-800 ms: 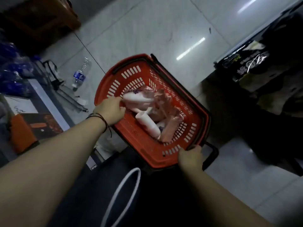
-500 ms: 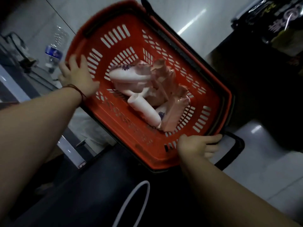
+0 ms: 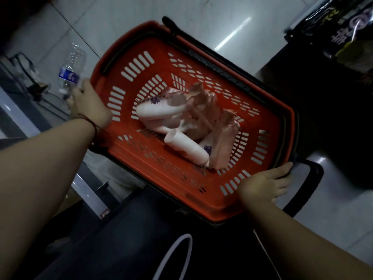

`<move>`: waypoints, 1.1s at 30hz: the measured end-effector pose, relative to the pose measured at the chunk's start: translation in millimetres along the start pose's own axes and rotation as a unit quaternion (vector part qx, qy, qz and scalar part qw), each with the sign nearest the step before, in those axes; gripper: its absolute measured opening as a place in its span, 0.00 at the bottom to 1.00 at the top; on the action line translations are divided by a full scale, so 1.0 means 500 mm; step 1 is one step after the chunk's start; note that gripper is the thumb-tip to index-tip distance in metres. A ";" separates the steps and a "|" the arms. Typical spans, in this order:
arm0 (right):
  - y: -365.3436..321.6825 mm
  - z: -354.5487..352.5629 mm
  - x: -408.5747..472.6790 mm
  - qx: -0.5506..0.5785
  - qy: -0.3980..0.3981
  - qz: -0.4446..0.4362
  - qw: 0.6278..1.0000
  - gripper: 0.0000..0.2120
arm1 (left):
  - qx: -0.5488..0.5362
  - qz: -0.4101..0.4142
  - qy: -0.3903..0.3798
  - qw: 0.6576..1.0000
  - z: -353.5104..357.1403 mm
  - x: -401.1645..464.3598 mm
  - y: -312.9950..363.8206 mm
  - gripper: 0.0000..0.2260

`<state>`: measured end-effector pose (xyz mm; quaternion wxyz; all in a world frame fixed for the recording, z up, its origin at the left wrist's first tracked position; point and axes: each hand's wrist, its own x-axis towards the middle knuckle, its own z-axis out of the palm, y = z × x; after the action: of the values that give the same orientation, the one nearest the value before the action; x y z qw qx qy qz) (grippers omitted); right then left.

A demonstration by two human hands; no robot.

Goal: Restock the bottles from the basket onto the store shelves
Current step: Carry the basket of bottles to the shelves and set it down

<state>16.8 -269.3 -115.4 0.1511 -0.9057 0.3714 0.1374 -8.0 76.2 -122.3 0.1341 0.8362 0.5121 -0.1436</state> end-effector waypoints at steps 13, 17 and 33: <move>-0.054 -0.094 0.177 -0.002 -0.151 -0.080 0.985 0.34 | -0.190 -0.137 -0.007 0.972 0.046 -0.150 -0.072 0.23; -0.060 -0.122 0.203 -0.038 -0.206 -0.067 0.976 0.27 | -0.314 -0.150 -0.036 0.937 0.032 -0.141 -0.075 0.20; 0.127 -0.396 0.271 -0.078 -0.202 -0.067 0.974 0.32 | -0.330 -0.162 -0.179 0.913 -0.091 -0.364 -0.011 0.19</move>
<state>91.5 -472.2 6.1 0.1606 -0.8910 0.2602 0.3355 -87.6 -53.5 -12.1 0.4667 0.6105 0.6257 -0.1339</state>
